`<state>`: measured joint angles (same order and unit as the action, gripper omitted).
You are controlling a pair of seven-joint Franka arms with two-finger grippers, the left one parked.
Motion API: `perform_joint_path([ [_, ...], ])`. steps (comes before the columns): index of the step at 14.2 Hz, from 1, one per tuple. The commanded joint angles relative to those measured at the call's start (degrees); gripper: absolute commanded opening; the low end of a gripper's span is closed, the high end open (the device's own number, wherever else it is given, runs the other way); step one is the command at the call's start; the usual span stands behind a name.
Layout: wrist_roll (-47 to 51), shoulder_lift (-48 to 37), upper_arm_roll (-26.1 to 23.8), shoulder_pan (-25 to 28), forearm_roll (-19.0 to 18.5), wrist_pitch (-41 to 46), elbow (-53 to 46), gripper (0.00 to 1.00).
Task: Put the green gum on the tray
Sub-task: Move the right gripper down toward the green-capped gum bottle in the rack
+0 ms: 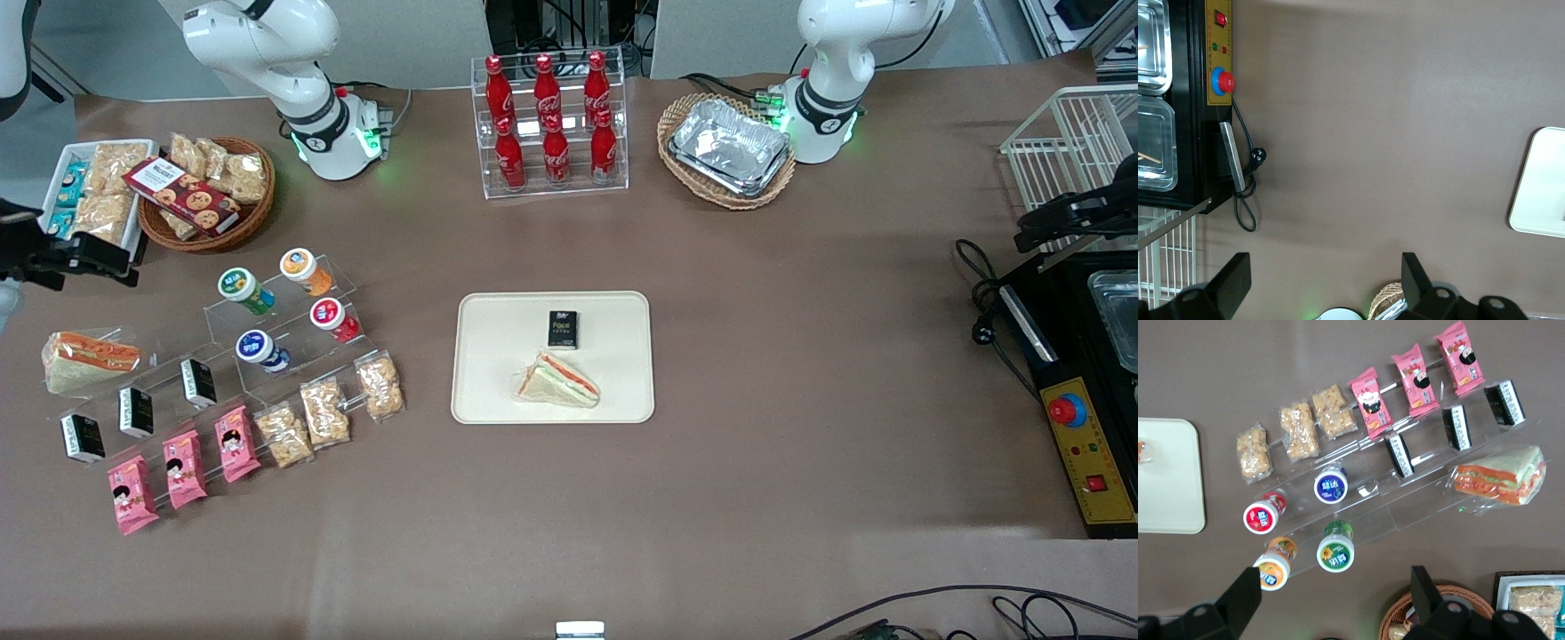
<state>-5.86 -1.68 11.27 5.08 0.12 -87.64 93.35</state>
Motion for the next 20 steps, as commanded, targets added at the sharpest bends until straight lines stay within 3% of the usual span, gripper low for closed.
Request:
perform_joint_path([
  [1,0.41,-9.73,-0.55,-0.68,1.38,-5.51,13.59,1.0],
  [6,0.41,-12.2,-0.73,-0.86,1.29,-6.22,18.96,1.0],
  [20,0.59,-20.12,-1.43,-0.77,-2.31,-22.92,38.84,1.0],
])
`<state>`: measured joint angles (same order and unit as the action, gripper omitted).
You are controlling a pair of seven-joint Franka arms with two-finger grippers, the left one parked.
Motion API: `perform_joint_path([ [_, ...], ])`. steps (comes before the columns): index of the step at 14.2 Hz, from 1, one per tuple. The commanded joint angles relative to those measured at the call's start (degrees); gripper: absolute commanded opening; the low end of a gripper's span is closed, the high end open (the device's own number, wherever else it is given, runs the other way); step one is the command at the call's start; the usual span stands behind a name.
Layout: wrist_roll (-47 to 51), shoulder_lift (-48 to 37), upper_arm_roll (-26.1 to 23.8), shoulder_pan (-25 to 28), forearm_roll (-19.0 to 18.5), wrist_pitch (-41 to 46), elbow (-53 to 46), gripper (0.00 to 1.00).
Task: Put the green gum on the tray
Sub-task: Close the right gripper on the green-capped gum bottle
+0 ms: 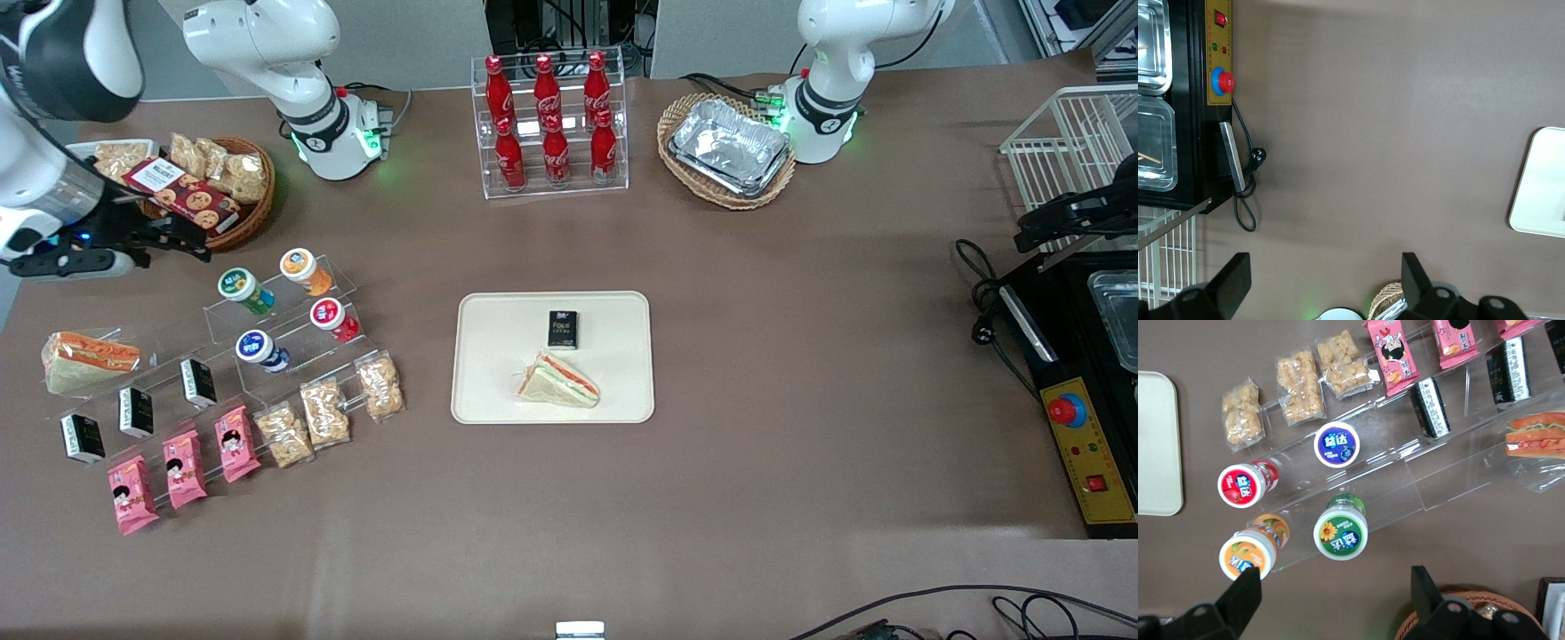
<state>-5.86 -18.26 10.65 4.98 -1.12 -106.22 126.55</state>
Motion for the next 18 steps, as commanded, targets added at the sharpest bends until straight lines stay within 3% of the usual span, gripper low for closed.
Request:
perform_joint_path([
  [1,0.67,-3.01,-0.81,-0.76,-1.16,-5.13,6.16,1.0],
  [12,2.43,-2.13,-0.9,-0.59,-2.57,-19.72,18.03,0.99],
  [18,3.05,-0.02,-0.9,-0.59,-2.65,-22.45,19.26,0.96],
])
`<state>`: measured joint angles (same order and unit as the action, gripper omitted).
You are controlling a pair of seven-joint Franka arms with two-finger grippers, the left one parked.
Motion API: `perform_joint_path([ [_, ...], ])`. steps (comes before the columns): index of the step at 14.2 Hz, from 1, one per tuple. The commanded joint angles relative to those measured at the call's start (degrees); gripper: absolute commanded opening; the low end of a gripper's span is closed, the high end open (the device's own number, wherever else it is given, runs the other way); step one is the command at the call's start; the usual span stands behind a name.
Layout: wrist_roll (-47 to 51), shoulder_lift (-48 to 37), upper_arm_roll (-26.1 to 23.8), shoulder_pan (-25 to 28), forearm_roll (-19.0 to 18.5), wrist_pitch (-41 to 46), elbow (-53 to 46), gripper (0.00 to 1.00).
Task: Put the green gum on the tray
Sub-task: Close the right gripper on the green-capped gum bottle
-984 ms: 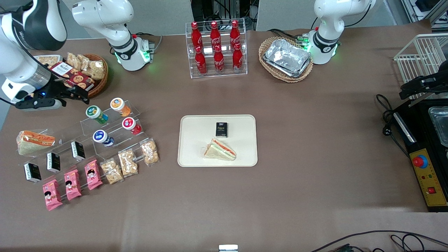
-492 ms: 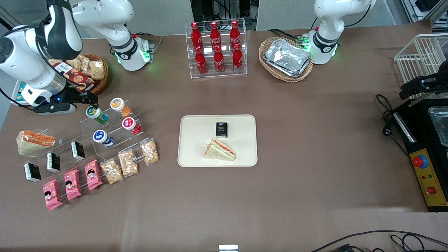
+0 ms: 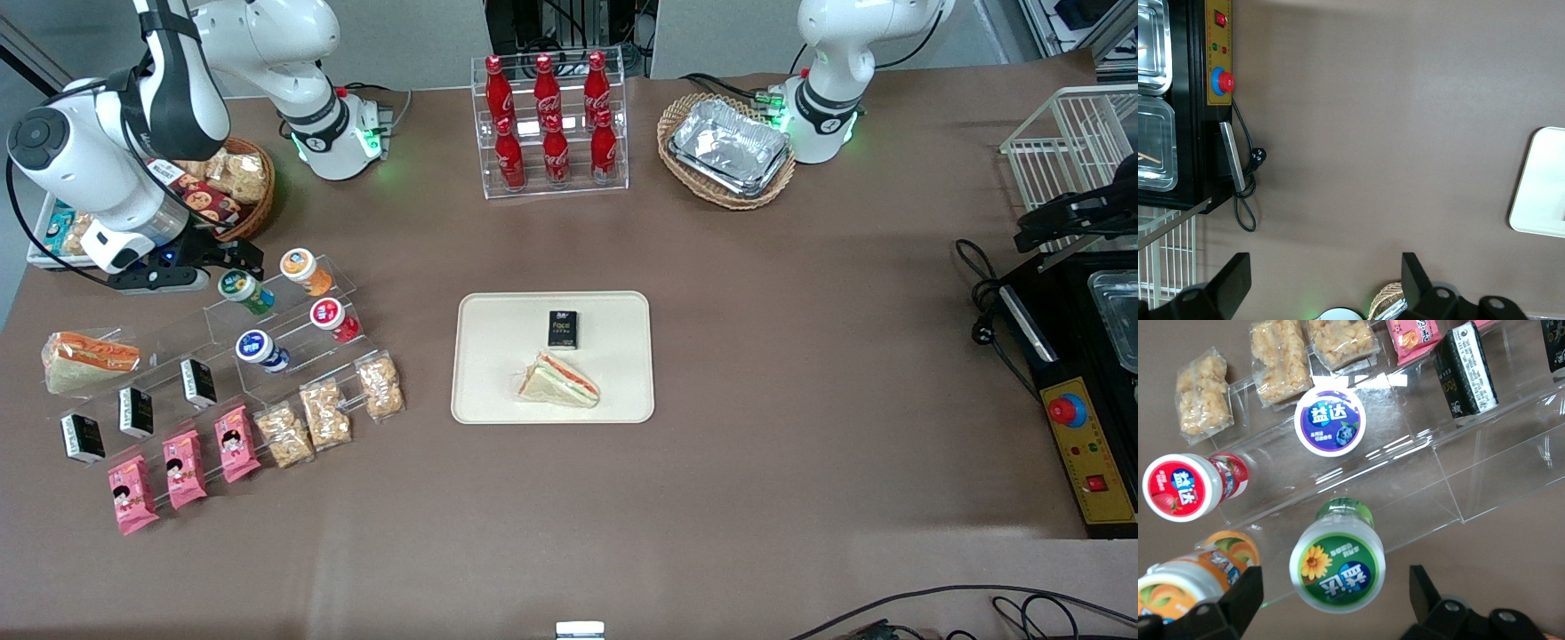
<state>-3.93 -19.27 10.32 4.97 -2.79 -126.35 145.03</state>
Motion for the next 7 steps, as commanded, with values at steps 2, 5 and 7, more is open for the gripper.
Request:
perform_joint_path([
  [2,1.12,1.25,-0.56,-0.58,-0.99,-3.02,1.13,0.86],
  [5,1.12,2.91,-0.56,-0.66,-0.99,-4.95,1.13,0.85],
  [7,1.12,3.27,-0.56,-0.66,-0.99,-5.57,1.13,0.85],
])
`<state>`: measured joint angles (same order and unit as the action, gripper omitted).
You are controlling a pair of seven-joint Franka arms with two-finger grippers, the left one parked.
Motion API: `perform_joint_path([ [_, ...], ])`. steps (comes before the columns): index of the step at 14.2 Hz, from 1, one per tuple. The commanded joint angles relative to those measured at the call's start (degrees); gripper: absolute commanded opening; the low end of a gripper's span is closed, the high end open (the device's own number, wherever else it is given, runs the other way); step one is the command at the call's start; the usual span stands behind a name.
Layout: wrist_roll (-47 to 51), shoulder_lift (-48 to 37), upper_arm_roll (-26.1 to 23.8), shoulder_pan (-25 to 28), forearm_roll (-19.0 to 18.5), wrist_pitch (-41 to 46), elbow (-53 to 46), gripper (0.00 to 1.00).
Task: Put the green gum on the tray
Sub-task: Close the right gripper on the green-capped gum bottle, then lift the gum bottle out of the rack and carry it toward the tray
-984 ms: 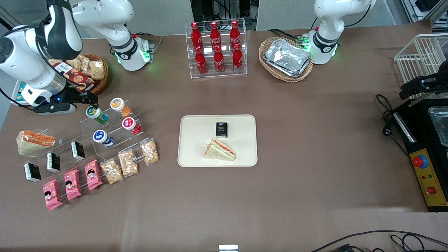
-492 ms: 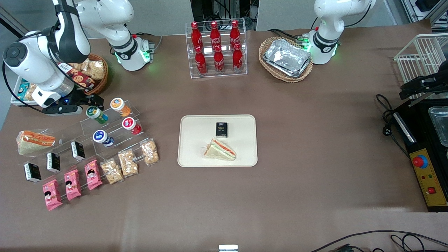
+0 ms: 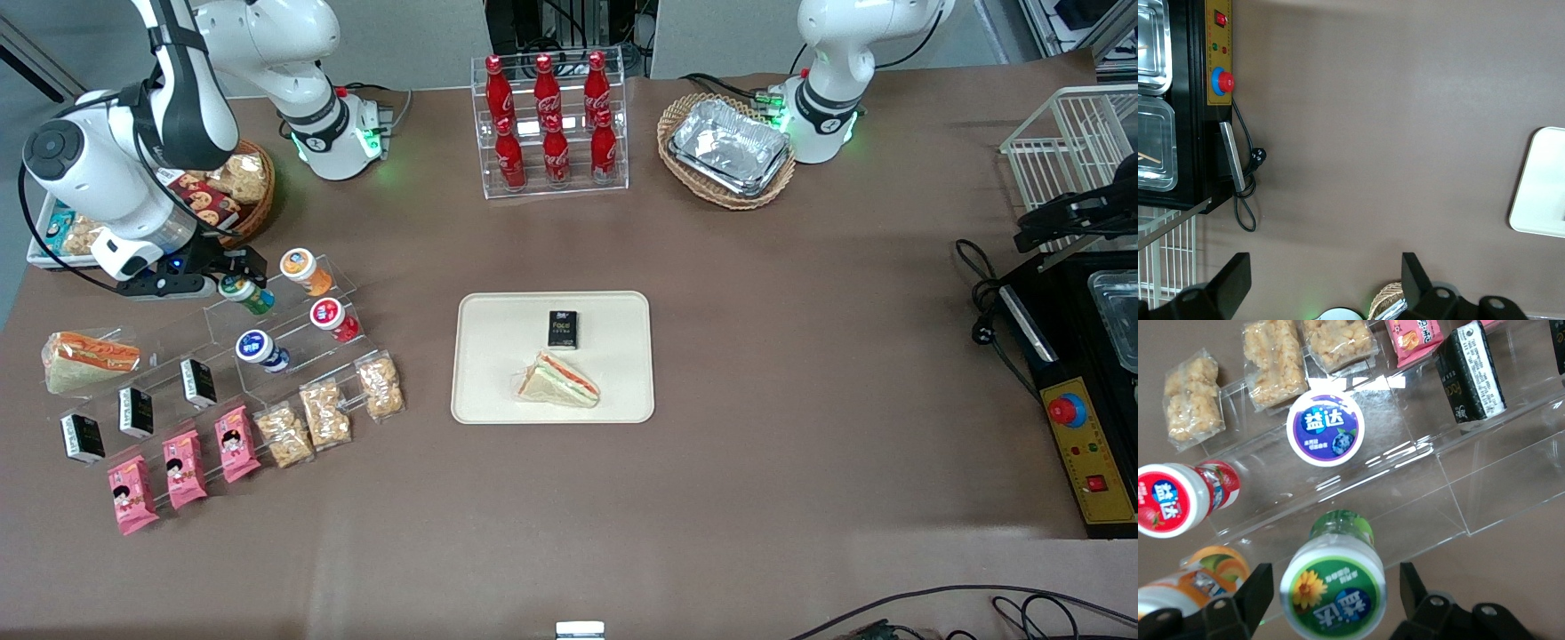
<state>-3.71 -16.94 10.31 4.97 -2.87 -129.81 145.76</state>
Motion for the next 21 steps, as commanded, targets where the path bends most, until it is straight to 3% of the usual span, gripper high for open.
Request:
perform_joint_path([
  [1,0.9,1.12,-0.55,-0.66,-0.91,-2.12,0.4,0.83],
  [4,0.98,1.2,-0.55,-0.66,-0.91,-2.12,0.4,0.63],
  [6,1.16,1.03,-0.46,-0.66,-0.91,-1.77,0.31,0.59],
  [9,1.6,0.59,-0.46,-0.58,-0.91,-1.07,-0.3,0.4],
  [12,1.51,-1.07,-0.64,-0.31,-0.91,4.88,-4.59,0.39],
  [14,1.69,-1.17,-2.21,-0.14,-0.91,15.93,-12.74,0.39],
  [17,6.32,-0.82,-7.12,-0.4,-0.12,27.74,-22.17,0.39],
  [21,21.6,0.32,-18.19,-0.75,3.65,30.4,-26.23,0.39],
])
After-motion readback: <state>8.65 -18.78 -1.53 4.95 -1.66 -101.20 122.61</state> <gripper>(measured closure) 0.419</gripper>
